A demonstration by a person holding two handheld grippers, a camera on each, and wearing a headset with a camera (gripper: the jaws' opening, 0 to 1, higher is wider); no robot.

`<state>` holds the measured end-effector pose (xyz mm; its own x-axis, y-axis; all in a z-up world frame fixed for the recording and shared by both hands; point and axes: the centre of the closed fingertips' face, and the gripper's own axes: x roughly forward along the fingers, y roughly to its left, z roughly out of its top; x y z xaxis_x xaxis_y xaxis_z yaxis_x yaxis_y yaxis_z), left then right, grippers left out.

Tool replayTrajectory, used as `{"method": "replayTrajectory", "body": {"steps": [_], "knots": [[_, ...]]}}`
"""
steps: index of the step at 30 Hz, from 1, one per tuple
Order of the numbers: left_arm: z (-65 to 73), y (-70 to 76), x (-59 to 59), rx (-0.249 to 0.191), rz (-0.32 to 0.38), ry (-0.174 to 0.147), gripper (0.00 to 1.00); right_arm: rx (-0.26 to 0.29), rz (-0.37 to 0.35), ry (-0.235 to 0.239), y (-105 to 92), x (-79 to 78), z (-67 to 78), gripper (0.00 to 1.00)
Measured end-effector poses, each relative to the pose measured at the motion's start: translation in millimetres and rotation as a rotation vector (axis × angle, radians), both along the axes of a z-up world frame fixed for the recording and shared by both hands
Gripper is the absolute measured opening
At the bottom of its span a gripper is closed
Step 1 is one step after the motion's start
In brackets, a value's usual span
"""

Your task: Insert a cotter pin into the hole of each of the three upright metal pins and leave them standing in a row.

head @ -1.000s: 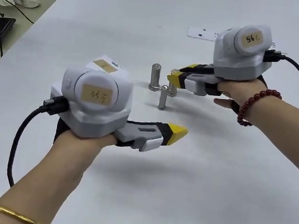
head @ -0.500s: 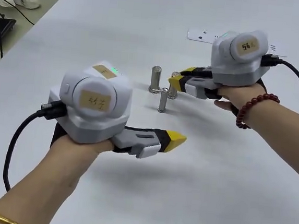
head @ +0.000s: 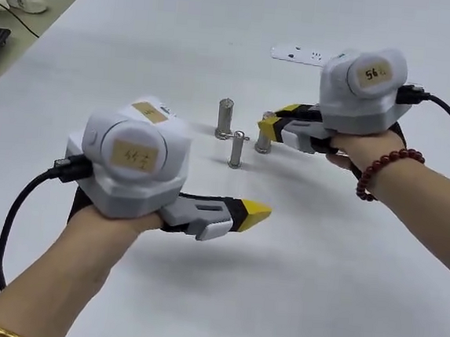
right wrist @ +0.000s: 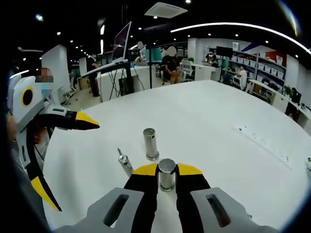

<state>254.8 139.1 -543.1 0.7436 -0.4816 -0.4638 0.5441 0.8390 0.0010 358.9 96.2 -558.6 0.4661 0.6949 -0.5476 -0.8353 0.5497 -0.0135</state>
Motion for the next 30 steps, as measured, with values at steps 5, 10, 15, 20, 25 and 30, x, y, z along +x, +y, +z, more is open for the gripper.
{"method": "replayTrajectory", "body": {"steps": [5,10,15,20,25,30], "knots": [[0.6,1.9,1.1,0.0,0.004,-0.004,0.99,-0.003,-0.027,0.003,-13.1,-10.8,1.4,0.08],[2.1,0.2,1.8,-0.005,0.0,-0.01,0.99,-0.016,-0.032,0.007,-21.9,-26.0,2.3,0.08],[5.1,-4.7,1.1,0.007,-0.019,-0.028,0.98,-0.035,-0.025,0.002,-28.2,-36.1,3.3,0.08],[6.6,-10.7,0.3,0.007,-0.041,-0.034,0.98,-0.045,-0.016,0.001,-31.5,-51.0,5.5,0.08],[5.7,-12.3,-1.2,0.002,-0.044,-0.024,0.98,-0.036,-0.016,0.01,-34.0,-58.7,4.6,0.08],[3.2,-10.9,-1.9,0.0,-0.042,-0.009,0.97,-0.039,-0.011,0.013,-34.7,-69.6,4.6,0.08]]}}
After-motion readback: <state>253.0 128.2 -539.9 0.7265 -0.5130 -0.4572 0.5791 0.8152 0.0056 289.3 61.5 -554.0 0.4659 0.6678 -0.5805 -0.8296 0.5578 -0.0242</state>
